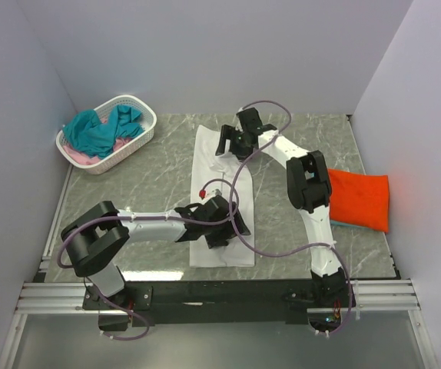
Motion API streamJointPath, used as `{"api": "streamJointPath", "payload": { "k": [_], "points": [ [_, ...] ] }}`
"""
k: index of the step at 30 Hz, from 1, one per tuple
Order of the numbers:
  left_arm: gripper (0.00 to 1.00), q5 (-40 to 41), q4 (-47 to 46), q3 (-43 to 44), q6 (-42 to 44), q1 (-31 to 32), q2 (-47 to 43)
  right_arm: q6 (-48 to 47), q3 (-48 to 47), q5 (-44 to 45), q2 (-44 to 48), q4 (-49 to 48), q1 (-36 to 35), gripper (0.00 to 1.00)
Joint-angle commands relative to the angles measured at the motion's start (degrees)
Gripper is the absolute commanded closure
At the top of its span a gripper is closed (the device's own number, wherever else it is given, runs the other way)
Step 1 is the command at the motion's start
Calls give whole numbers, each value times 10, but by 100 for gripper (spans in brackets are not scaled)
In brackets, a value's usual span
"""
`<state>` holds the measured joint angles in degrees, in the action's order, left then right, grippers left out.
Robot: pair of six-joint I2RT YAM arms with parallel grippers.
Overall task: Fold and stack the t-shirts
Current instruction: Fold the tshirt
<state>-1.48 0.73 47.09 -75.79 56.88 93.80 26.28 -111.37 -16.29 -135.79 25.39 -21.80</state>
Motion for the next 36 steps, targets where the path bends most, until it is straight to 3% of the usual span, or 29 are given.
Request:
{"api": "streamJointPath", "payload": {
  "k": [1,9,16,19,22,26,29,31,36],
  "points": [
    [1,88,137,34,4,8,-14,-7,10,28,40,53,0,8],
    [1,143,218,75,20,19,-55,-29,-24,140,150,132,0,7],
    [1,174,269,96,38,26,-92,-24,33,162,286,128,-3,6],
    [1,200,306,91,32,25,-129,-13,112,185,346,104,-11,6],
    [1,219,333,57,17,25,-187,3,241,188,475,51,-15,6],
    [1,234,380,-6,-24,24,-277,30,471,103,603,-47,0,5],
    [1,217,378,-67,-38,21,-317,39,588,63,686,-103,-3,5],
    [1,193,361,-115,-45,20,-346,47,630,40,723,-107,-10,5],
    [4,141,334,-184,-59,19,-370,62,710,78,751,-68,-83,6]
  ]
}}
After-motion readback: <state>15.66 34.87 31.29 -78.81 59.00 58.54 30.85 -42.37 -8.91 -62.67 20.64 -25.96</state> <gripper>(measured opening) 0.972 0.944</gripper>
